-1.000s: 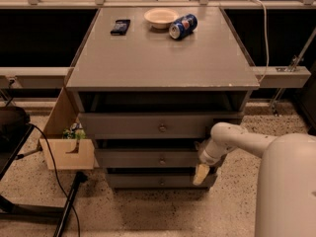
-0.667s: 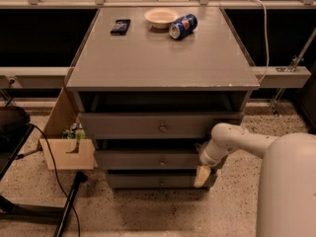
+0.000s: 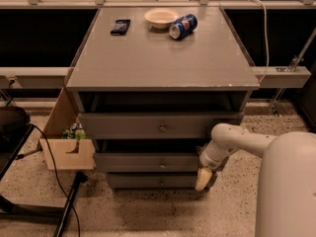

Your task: Open middle drawer

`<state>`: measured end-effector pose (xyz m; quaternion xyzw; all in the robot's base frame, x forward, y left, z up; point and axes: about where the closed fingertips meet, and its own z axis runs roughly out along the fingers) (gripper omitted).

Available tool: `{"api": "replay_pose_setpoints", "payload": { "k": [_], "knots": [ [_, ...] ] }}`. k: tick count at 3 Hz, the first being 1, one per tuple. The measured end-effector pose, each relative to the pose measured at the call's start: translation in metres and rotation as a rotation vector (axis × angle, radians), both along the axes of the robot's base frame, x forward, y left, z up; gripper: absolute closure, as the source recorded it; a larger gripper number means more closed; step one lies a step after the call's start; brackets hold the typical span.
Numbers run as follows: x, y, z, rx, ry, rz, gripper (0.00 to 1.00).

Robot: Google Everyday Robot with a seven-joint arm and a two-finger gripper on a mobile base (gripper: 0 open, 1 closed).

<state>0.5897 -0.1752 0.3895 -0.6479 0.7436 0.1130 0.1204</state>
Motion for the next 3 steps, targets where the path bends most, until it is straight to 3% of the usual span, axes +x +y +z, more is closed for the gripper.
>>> {"api": "replay_pose_setpoints", "payload": {
  "k": [1,3],
  "knots": [
    [-0.011,-0.002,0.001,0.003,0.043,0.007,0.0],
    [-0.028,-0.007,0.01,0.02,0.08,0.008,0.0]
  ]
}}
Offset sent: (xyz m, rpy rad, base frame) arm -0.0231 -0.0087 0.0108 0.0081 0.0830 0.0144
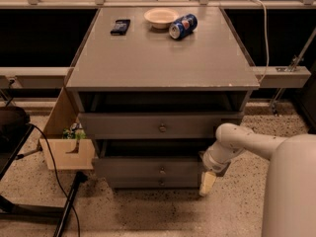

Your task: Open middle drawer

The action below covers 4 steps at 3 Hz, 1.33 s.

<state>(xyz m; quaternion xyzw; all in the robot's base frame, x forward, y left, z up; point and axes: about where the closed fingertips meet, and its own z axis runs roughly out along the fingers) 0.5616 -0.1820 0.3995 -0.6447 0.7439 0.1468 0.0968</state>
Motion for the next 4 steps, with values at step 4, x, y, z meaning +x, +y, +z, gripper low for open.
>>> {"api": "replay_pose_setpoints", "payload": {
  "k": [4],
  "knots": [
    [-0.04,-0.014,0.008,0.025,0.108,-0.042,0.0]
  ]
}}
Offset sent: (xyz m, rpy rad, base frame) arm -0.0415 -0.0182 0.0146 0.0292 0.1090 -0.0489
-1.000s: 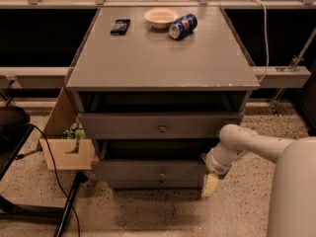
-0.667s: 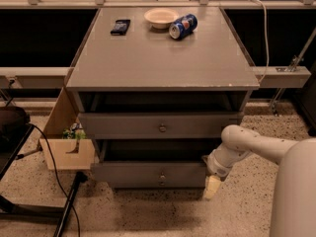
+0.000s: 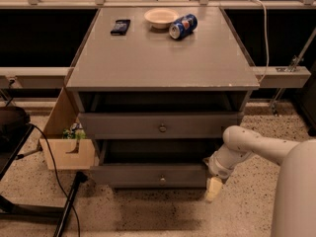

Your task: Open middle drawer

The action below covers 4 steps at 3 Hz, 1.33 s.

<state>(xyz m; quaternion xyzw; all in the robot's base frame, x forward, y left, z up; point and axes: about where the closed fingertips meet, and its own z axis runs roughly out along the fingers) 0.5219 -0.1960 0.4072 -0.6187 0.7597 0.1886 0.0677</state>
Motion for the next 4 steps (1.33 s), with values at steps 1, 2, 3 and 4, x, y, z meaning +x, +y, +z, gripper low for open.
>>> {"api": "replay_pose_setpoints", "payload": {
  "k": [1,2,3,4],
  "knots": [
    [0.007,0.004,0.0,0.005,-0.028,0.018,0.0],
    [0.019,0.008,-0.001,0.029,-0.075,0.038,0.0],
    [0.026,0.01,-0.004,0.046,-0.107,0.049,0.0],
    [0.029,0.011,-0.014,0.063,-0.12,0.057,0.0]
  ]
}}
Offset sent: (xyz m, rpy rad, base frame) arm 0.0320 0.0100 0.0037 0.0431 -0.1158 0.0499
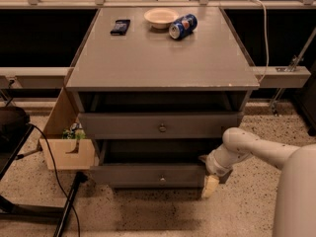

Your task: Open middle drawer

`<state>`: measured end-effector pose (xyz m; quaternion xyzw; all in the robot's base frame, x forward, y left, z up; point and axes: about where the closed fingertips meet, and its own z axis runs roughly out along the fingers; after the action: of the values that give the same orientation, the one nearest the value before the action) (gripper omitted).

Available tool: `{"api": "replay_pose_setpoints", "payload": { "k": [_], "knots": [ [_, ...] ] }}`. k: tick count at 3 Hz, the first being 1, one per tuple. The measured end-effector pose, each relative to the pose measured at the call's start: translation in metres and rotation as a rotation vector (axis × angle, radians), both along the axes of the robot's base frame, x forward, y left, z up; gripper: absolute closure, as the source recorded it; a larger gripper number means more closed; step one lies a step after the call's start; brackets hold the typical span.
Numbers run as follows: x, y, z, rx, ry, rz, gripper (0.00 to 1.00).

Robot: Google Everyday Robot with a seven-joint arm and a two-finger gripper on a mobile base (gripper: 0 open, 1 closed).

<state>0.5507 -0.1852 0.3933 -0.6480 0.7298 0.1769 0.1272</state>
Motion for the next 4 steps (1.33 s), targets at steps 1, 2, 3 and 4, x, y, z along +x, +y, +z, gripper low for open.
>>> {"api": "replay_pose_setpoints", "payload": {
  "k": [1,2,3,4],
  "knots": [
    [0.0004,0.0002,-0.0116,0.012,0.015,0.003,0.0],
    [0.0004,0.0002,-0.0099,0.012,0.015,0.003,0.0],
    [-0.0038,-0.0011,-0.0101,0.012,0.041,-0.004,0.0],
    [-0.0073,-0.0023,-0.0096,0.009,0.064,-0.011,0.0]
  ]
}}
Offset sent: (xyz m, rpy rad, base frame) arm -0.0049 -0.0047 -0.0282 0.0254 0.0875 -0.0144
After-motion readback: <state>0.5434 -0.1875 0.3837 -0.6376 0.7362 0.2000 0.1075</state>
